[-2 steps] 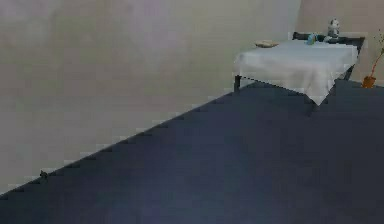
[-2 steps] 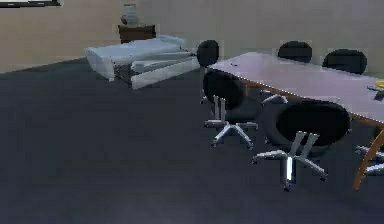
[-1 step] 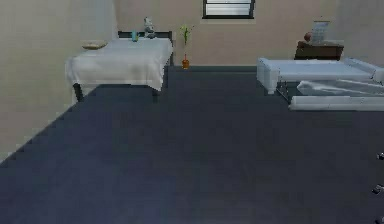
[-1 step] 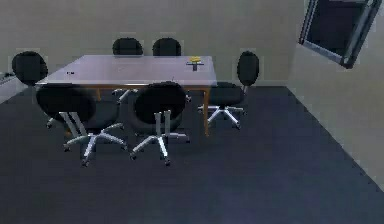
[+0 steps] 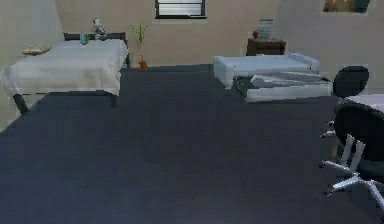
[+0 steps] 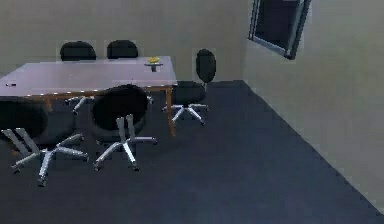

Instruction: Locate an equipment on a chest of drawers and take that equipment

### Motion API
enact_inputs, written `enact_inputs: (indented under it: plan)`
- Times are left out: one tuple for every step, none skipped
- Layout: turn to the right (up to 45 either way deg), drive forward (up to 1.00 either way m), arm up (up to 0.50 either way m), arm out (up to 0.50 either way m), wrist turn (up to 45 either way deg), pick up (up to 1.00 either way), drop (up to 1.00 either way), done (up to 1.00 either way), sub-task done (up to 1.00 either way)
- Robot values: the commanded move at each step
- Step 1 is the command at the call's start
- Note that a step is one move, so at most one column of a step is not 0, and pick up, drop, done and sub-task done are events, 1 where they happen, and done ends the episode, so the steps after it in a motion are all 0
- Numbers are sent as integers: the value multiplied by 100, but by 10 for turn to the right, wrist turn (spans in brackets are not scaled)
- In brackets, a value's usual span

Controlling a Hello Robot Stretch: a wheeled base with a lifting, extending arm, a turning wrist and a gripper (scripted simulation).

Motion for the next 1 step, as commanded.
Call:
enact_inputs:
  plan:
    - [0,100,0,0,0,0,0,0,0]
